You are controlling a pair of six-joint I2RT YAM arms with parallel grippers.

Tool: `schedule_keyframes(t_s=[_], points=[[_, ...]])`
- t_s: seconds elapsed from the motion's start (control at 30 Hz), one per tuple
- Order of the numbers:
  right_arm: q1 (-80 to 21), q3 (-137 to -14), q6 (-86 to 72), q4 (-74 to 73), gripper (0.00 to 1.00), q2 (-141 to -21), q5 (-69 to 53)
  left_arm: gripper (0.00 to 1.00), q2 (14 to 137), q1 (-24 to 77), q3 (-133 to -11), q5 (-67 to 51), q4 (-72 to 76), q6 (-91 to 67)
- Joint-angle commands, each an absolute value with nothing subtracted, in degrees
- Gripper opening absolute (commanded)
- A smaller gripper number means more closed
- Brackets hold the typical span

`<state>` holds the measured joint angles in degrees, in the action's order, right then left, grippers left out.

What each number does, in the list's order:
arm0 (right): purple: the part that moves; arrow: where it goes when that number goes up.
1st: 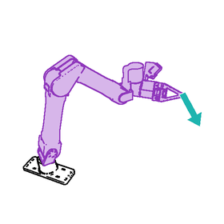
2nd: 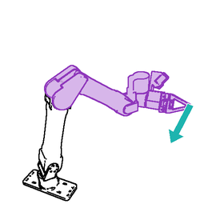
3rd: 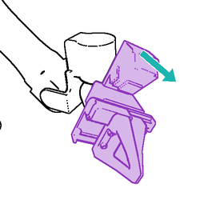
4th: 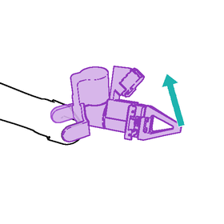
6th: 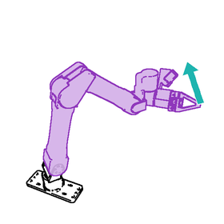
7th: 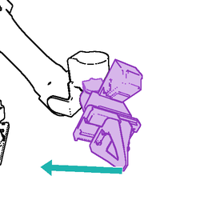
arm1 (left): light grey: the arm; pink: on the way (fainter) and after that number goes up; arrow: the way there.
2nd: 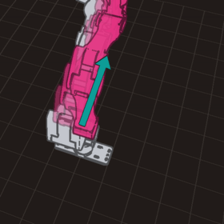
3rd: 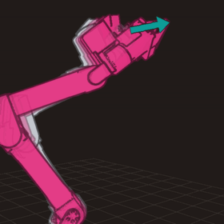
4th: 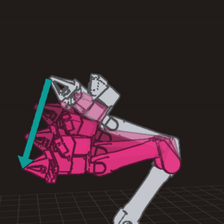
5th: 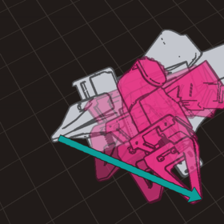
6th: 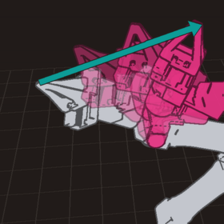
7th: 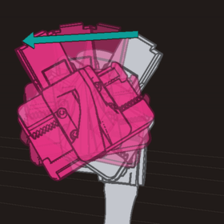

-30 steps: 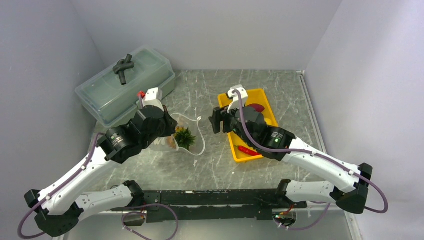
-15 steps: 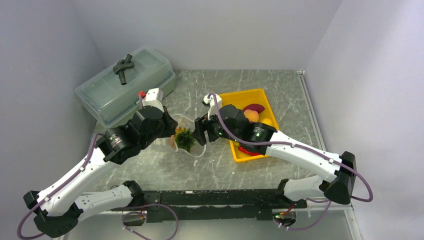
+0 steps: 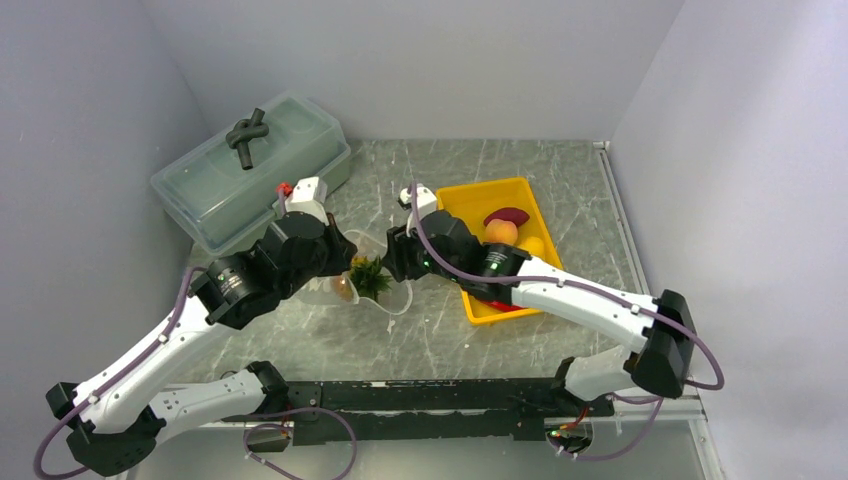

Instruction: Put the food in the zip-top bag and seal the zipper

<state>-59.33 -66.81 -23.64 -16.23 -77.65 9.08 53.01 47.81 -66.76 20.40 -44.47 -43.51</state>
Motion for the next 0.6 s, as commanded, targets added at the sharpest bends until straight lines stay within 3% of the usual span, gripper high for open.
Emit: schedule_keyframes(t_s=[0.0,0.2,0.43,0.57], points=[[-59.2,-70.0,-25.4,-14.1,0.46,-80.4,13.3,0.00,52.3,47.5,-67.4,19.2,-42.4,-42.7],[-59.2,-69.8,-25.5,-13.3,0.31,-81.4,18.4,0.00,52.8,47.5,-67.9,18.5,-42.8,-42.5],[-59.2,-70.0,-23.9,-12.0,0.02,-80.4,20.6,0.00,52.5,47.5,-67.6,18.9,-43.0,-42.5],[-59.3,-70.2,-22.5,-11.4,0.00,-79.3,21.4,0.00,52.5,47.5,-67.2,19.2,-43.3,-42.5]])
